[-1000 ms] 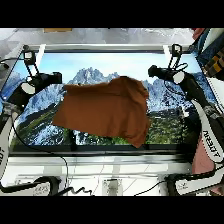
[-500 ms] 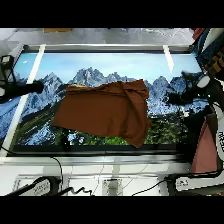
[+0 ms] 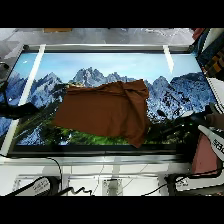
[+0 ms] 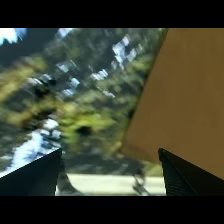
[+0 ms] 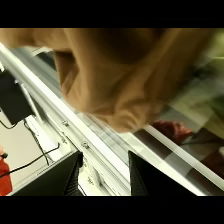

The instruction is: Fold the clothes and pants, and hang the long-sleeved shirts on hangers.

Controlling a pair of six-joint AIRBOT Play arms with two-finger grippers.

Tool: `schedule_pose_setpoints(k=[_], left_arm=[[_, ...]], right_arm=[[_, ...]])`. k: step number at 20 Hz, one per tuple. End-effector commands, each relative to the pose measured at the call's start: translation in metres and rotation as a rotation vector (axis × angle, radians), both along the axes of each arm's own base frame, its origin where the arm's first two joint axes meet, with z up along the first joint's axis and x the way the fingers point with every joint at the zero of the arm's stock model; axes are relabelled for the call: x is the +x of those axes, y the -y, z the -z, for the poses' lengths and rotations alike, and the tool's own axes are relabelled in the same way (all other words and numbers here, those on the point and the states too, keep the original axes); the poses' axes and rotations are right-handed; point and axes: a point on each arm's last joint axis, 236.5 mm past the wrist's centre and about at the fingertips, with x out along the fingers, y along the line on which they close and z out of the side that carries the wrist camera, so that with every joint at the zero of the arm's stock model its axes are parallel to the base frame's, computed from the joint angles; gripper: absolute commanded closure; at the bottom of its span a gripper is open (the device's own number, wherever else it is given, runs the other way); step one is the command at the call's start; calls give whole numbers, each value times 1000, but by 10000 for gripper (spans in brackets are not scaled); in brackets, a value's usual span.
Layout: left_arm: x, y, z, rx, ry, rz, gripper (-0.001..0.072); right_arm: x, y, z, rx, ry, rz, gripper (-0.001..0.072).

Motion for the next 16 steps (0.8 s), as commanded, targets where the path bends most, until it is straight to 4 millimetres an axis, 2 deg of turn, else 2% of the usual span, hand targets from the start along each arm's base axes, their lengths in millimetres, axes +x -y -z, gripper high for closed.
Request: schedule_pose_setpoints(k=[1, 4, 8, 10, 11, 12, 14, 16], left_arm=[[-11, 8, 11, -44, -40, -6, 12], [-11, 8, 11, -44, -40, -6, 12], [-12, 9, 14, -49, -48, -6, 12], [-13, 9, 19, -59, -62, -9, 13], [-14, 9, 23, -64, -70, -10, 13], [-14, 10, 27, -75, -83, -15, 13], [-17, 13, 34, -96, -112, -17, 13], [-19, 16, 40, -115, -128, -16, 13]], right_arm=[[-19, -29, 22, -16, -1, -12, 361], [-10, -38, 44, -130, 12, 19, 364], [-14, -49, 49, -154, 30, -18, 417], [-13, -50, 48, -153, 36, -23, 580], [-11, -50, 46, -151, 52, -24, 700], [-8, -49, 43, -151, 75, -27, 695], [12, -48, 29, -168, 173, -9, 696], [45, -39, 9, -228, 319, 55, 696]])
